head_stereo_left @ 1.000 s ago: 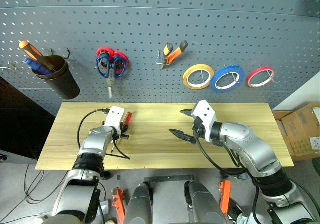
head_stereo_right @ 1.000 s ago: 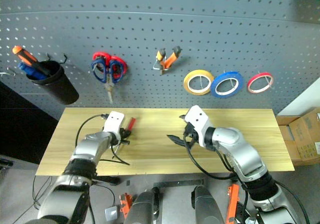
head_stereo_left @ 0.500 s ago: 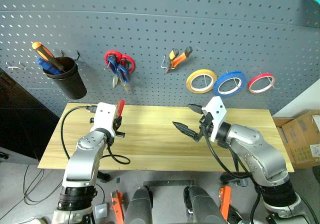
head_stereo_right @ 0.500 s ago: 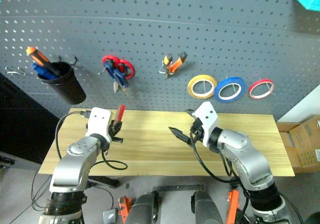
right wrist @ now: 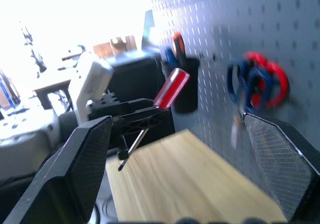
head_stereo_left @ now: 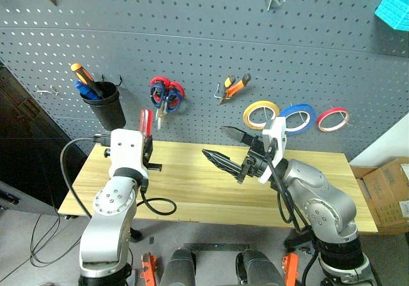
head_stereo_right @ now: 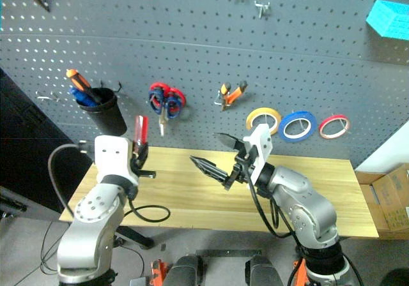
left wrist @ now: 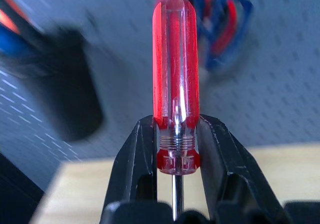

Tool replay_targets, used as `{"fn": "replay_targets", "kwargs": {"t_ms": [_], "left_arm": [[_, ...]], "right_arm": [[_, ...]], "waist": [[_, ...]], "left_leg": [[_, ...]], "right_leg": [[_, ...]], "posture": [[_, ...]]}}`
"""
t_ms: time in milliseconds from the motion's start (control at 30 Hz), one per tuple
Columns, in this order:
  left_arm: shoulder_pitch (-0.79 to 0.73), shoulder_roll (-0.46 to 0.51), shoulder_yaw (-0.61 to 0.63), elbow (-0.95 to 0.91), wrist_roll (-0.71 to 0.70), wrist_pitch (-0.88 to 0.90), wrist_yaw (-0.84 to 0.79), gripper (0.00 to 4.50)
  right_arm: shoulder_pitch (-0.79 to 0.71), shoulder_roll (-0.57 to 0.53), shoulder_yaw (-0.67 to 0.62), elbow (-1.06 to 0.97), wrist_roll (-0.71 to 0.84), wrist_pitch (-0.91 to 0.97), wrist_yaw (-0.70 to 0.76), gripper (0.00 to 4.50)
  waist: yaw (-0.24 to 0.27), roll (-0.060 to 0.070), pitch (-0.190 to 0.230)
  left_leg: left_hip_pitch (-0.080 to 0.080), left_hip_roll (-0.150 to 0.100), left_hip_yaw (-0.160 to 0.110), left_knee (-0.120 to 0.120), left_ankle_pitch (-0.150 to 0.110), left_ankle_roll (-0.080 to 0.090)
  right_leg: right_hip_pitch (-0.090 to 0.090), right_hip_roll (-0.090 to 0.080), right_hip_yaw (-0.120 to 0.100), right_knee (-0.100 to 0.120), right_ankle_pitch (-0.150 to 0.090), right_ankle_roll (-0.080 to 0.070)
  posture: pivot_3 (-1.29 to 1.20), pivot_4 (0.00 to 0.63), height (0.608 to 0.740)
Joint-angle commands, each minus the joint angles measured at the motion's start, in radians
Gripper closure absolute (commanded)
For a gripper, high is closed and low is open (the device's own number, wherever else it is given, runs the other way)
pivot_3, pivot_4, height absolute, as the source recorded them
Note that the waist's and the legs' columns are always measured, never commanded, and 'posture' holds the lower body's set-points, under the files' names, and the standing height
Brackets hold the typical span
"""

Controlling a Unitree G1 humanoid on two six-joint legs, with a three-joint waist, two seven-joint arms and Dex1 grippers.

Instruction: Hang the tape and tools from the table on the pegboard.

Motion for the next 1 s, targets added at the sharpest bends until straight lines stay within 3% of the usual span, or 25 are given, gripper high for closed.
{"fn": "replay_targets", "kwargs": {"t_ms": [33, 133, 333, 633, 833, 1000], "left_arm": [[-0.082, 0.025, 0.063, -0.021, 0.085, -0.109, 0.079, 3.71], [-0.186, 0.067, 0.109, 0.082, 0.088, -0.166, 0.084, 3.71], [-0.530, 0.202, 0.194, 0.528, 0.034, -0.347, 0.065, 3.71], [-0.938, 0.268, 0.165, 1.238, -0.042, -0.695, -0.064, 3.71], [-1.038, 0.252, 0.163, 1.536, -0.062, -0.834, -0.077, 3.71], [-0.978, 0.240, 0.190, 1.593, -0.095, -0.848, -0.027, 3.71]], "right_arm": [[-0.037, 0.011, -0.039, 0.004, 0.051, -0.035, 0.012, 0.00], [-0.053, 0.010, -0.051, 0.015, 0.071, -0.037, 0.011, 0.00], [-0.098, 0.027, -0.034, 0.051, 0.060, -0.043, -0.016, 0.00], [-0.226, 0.109, 0.016, 0.197, -0.074, -0.160, -0.077, 0.00], [-0.243, 0.117, 0.006, 0.212, -0.103, -0.184, -0.091, 0.00], [-0.218, 0.102, 0.002, 0.180, -0.108, -0.170, -0.111, 0.00]], "waist": [[0.011, -0.001, -0.002], [0.023, 0.000, -0.006], [0.035, -0.001, -0.013], [0.036, -0.001, -0.016], [0.018, -0.001, -0.016], [-0.008, -0.001, -0.015]], "left_leg": [[0.002, 0.000, 0.000, 0.000, 0.000, 0.000], [0.008, 0.000, 0.000, 0.000, 0.000, 0.000], [0.013, 0.000, 0.000, -0.001, 0.000, 0.000], [0.011, 0.001, 0.001, -0.001, 0.001, -0.001], [0.009, 0.001, 0.001, -0.001, 0.000, -0.001], [0.009, 0.002, 0.000, -0.001, 0.000, -0.001]], "right_leg": [[0.002, 0.000, 0.000, 0.000, -0.001, -0.002], [0.007, 0.001, 0.000, 0.000, -0.002, -0.005], [0.011, 0.001, -0.001, -0.001, 0.001, -0.008], [0.009, 0.003, 0.000, -0.001, 0.005, -0.005], [0.009, 0.003, 0.000, -0.002, 0.005, -0.005], [0.008, 0.004, 0.000, 0.000, 0.005, -0.005]], "posture": [[0.22, 0.039, 0.740], [0.22, 0.038, 0.740], [0.19, 0.036, 0.740], [0.13, 0.042, 0.740], [0.09, 0.055, 0.740], [0.07, 0.071, 0.740]]}}
